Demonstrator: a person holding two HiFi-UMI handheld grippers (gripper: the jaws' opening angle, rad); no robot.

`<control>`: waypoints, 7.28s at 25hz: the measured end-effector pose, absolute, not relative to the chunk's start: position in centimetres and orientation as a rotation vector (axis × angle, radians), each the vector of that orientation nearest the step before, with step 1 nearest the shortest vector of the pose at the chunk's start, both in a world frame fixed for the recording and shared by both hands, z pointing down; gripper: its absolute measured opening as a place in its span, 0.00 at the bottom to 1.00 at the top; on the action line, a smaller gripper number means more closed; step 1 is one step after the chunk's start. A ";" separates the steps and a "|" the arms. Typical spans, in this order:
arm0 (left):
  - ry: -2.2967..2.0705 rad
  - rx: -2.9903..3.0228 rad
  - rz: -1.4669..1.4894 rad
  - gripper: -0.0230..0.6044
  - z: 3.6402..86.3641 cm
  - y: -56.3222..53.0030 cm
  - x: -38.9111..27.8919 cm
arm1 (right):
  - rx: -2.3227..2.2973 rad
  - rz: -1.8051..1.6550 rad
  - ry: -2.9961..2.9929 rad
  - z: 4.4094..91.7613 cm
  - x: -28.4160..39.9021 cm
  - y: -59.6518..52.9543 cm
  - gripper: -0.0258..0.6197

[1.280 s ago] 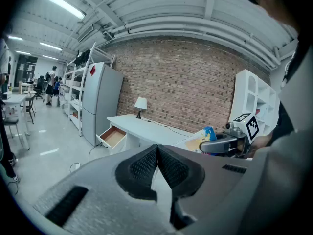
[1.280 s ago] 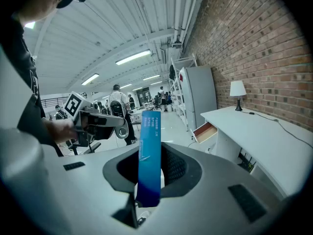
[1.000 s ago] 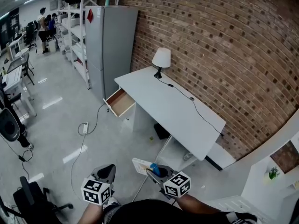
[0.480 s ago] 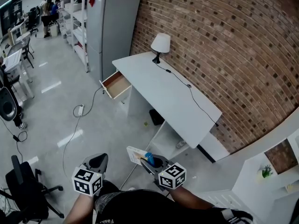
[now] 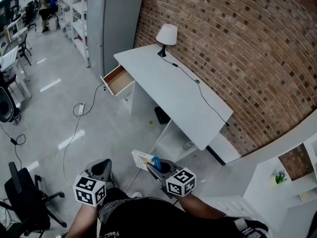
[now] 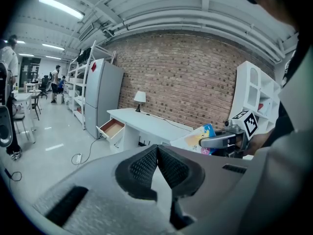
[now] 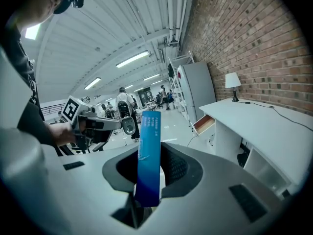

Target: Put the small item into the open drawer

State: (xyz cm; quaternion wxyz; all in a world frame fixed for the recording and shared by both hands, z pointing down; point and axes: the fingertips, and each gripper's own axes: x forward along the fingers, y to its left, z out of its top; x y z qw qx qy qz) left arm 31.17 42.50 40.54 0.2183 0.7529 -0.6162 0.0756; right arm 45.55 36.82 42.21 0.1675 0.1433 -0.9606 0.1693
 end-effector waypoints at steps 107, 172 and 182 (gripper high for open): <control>-1.575 2.012 0.328 0.06 45.9 -13.6 -7.7 | 0.406 0.542 -2.526 51.2 5.9 -22.1 0.17; -1.034 1.981 0.669 0.06 71.6 -27.4 -24.0 | 0.494 0.457 -1.910 88.5 -9.9 -34.2 0.17; -1.037 1.953 0.658 0.06 73.2 -26.8 -24.0 | 0.444 0.469 -1.895 91.0 -10.1 -34.3 0.17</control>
